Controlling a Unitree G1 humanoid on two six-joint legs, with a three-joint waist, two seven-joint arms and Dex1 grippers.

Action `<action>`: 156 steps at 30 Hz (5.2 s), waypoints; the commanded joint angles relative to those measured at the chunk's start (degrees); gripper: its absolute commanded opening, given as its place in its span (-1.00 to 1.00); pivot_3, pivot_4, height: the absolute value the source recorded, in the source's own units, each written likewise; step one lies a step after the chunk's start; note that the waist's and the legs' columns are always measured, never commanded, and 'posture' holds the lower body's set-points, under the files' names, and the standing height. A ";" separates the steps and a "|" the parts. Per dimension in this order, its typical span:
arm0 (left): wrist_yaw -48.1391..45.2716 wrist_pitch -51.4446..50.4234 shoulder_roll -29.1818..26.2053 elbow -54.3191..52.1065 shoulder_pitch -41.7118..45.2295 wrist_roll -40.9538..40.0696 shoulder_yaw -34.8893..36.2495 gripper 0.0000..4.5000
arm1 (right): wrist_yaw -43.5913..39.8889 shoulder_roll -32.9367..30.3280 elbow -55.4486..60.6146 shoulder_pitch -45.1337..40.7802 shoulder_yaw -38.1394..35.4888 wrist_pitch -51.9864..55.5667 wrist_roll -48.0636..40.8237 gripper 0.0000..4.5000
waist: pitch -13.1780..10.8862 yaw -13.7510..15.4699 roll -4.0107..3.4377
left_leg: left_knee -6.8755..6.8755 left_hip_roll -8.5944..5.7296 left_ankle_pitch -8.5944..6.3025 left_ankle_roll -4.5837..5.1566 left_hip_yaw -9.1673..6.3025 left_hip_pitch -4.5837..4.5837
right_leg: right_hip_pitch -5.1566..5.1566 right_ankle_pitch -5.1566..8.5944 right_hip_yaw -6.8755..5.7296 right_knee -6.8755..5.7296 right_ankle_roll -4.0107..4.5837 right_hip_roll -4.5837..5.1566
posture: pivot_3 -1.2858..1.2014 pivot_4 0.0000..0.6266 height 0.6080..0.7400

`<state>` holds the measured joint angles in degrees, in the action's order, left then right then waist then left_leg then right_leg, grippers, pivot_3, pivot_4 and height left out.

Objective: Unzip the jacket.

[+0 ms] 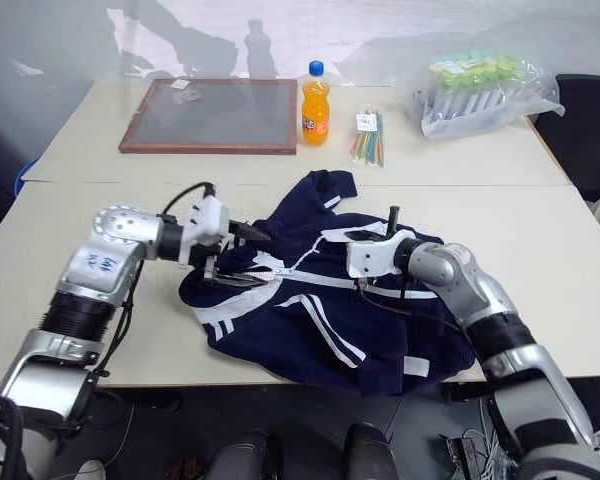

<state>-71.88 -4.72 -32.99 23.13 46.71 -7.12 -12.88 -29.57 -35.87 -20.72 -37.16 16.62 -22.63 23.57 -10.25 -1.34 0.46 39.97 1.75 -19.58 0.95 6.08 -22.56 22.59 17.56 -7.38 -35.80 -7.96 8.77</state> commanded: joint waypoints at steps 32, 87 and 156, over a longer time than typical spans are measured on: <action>-5.91 13.09 5.50 23.43 11.91 1.16 2.53 1.00 | 7.19 16.08 43.02 20.54 -19.71 49.84 -23.97 -0.99 | 0.06 1.07 0.00 | -0.01 -0.03 -0.01 0.02 0.11 0.14 | 0.00 0.00 0.13 -0.09 0.00 -0.01 | 0.03 -0.52 1.00; -2.28 20.47 8.66 36.89 13.72 10.18 -0.24 0.23 | 2.78 0.78 44.24 25.81 -15.30 37.87 -19.43 -1.00 | 0.11 1.11 0.01 | -0.02 -0.01 -0.02 0.04 0.15 0.27 | -0.11 0.00 0.19 -0.05 0.00 -0.02 | 0.03 -0.52 1.00; 2.66 26.77 9.71 41.89 12.59 15.07 0.20 0.29 | -0.23 1.62 40.61 24.91 -20.73 37.16 -17.34 -1.00 | 0.07 2.51 0.09 | 0.03 -0.04 -0.04 0.06 0.12 0.20 | -0.14 0.00 0.13 -0.01 0.00 -0.02 | 0.03 -0.52 1.00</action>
<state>-68.94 22.54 -23.16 63.67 60.12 5.97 -11.32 -31.18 -33.33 17.00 -12.40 -0.64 14.13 7.07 -10.18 1.16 0.55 40.00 1.72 -19.62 1.01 6.21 -22.37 22.46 17.55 -7.25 -35.81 -7.96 8.74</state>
